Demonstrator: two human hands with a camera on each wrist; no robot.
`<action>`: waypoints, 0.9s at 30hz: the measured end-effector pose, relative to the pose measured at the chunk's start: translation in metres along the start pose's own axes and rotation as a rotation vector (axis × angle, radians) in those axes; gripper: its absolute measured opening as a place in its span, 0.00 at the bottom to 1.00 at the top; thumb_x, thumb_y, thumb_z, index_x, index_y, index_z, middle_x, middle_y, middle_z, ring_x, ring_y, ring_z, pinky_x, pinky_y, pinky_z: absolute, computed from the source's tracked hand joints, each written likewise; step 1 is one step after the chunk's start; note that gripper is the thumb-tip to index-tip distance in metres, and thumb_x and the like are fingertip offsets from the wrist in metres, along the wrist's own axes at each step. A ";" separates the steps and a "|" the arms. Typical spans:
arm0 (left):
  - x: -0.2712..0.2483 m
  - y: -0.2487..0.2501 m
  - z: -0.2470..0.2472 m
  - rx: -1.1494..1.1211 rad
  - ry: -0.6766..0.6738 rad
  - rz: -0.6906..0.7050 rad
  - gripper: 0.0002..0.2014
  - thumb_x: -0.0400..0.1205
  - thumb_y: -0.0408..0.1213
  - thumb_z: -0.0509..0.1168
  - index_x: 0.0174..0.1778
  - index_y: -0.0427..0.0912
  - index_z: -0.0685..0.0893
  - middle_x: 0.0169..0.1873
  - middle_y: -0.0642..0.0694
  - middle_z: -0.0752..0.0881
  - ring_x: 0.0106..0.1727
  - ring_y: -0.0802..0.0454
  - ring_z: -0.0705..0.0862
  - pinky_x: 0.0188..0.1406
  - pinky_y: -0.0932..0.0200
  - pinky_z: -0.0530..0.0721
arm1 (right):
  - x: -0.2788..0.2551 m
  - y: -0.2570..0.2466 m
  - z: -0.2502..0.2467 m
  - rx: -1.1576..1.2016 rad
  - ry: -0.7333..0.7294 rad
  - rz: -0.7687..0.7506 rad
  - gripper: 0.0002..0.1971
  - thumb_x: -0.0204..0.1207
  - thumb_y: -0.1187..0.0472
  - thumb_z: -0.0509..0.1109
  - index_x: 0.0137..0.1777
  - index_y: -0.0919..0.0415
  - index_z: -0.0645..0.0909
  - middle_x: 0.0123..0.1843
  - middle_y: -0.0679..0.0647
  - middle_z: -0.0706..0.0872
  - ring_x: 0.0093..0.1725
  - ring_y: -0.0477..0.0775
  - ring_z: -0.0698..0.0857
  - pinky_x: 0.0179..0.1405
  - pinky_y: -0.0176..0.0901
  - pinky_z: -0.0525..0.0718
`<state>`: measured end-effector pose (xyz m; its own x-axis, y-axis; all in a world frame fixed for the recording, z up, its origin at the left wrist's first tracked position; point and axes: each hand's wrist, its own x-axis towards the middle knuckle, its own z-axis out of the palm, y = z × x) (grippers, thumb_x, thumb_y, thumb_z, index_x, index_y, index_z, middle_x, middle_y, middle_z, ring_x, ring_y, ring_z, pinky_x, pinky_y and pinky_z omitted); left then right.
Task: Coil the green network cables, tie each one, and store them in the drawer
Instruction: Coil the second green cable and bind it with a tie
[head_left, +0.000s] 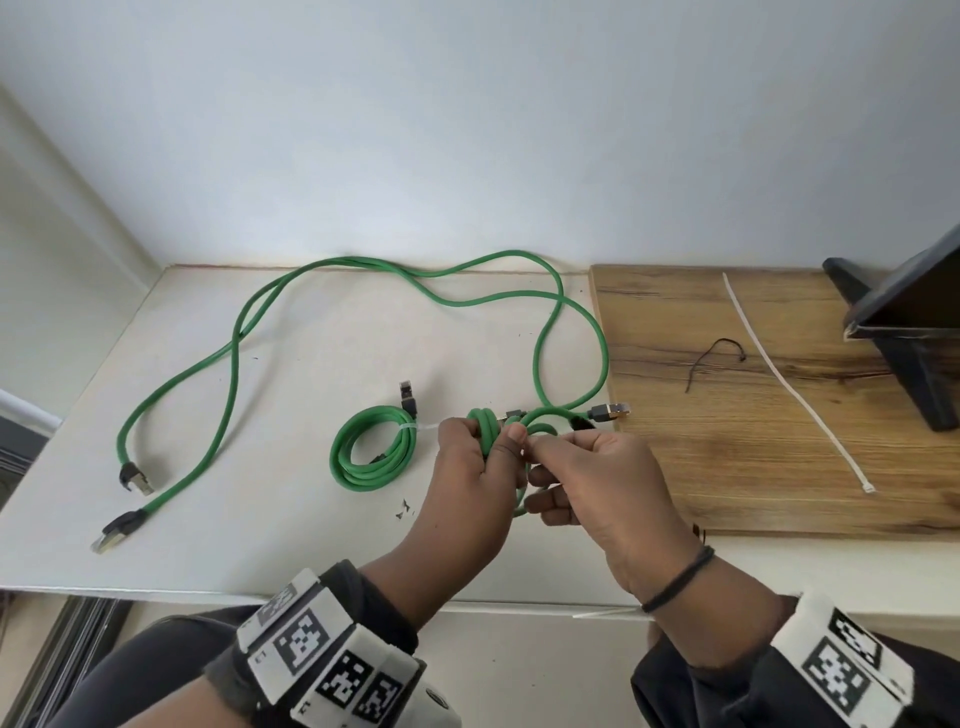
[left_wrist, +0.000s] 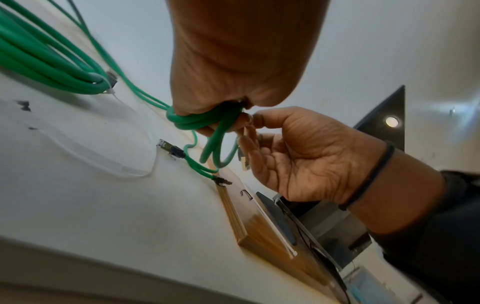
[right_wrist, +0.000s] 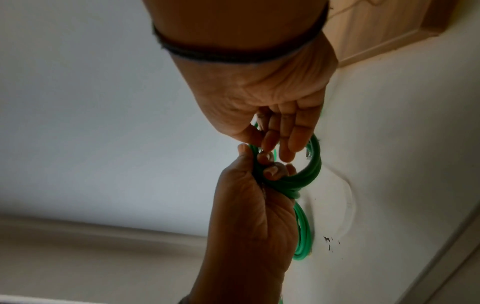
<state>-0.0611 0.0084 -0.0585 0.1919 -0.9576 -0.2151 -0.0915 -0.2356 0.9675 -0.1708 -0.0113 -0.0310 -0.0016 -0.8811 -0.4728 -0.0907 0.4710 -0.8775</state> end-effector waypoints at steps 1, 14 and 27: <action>0.002 0.001 -0.002 -0.040 -0.011 -0.045 0.11 0.86 0.42 0.59 0.47 0.36 0.70 0.30 0.47 0.79 0.24 0.62 0.74 0.24 0.66 0.74 | -0.001 0.000 0.002 -0.001 -0.002 -0.036 0.08 0.73 0.62 0.74 0.35 0.67 0.86 0.26 0.54 0.86 0.24 0.53 0.86 0.28 0.44 0.84; 0.005 0.023 -0.016 -0.585 -0.291 -0.309 0.13 0.86 0.37 0.57 0.39 0.35 0.77 0.21 0.49 0.72 0.19 0.57 0.65 0.32 0.58 0.73 | 0.013 0.002 -0.018 -0.518 -0.028 -0.996 0.05 0.71 0.61 0.75 0.45 0.57 0.90 0.38 0.48 0.90 0.40 0.42 0.85 0.42 0.32 0.82; 0.000 0.028 -0.024 -0.242 -0.553 -0.146 0.09 0.89 0.39 0.53 0.44 0.43 0.72 0.25 0.49 0.75 0.22 0.55 0.68 0.38 0.59 0.78 | 0.020 0.012 -0.029 -0.691 -0.115 -1.073 0.07 0.82 0.55 0.55 0.53 0.55 0.72 0.51 0.46 0.87 0.68 0.29 0.71 0.68 0.45 0.64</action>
<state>-0.0403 0.0061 -0.0281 -0.3552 -0.8778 -0.3214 0.1338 -0.3880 0.9119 -0.2005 -0.0244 -0.0484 0.4755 -0.7796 0.4076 -0.4891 -0.6194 -0.6142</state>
